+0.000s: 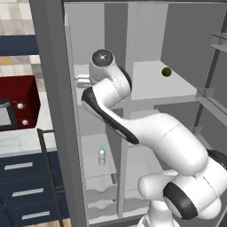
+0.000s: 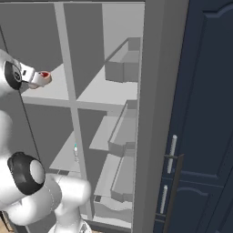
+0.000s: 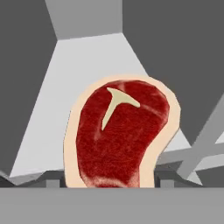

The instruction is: Pick up the frozen steak from the freezer, place it on any shelf in the fridge, and close the fridge and freezer doors when done.

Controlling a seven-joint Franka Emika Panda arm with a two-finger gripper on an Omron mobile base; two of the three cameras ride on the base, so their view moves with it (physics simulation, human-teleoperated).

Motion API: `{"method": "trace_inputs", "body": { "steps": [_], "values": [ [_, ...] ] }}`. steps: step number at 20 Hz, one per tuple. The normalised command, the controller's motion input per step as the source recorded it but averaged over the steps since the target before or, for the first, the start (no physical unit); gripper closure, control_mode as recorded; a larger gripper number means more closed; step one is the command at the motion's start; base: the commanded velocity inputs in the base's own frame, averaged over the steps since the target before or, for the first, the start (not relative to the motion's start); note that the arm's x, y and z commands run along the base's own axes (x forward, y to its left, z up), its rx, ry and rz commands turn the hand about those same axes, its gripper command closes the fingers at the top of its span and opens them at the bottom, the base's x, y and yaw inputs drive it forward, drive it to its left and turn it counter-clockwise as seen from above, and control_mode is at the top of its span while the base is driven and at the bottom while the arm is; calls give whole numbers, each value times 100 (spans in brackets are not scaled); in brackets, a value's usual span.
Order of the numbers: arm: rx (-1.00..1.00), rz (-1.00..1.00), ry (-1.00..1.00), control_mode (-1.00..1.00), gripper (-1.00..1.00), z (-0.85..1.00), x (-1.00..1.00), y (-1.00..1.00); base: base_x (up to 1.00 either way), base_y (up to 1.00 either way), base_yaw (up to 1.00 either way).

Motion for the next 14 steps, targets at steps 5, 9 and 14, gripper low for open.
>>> {"method": "trace_inputs", "body": {
  "steps": [5, 9, 14],
  "values": [
    [5, 2, 0, -100, 100, 87, -100, -30, 0, 0, 0],
    [2, 5, 0, -100, 100, 33, -100, -42, 0, 0, 0],
    [0, -2, -2, -100, 100, -10, -100, -75, 0, 0, 0]
  ]
}}
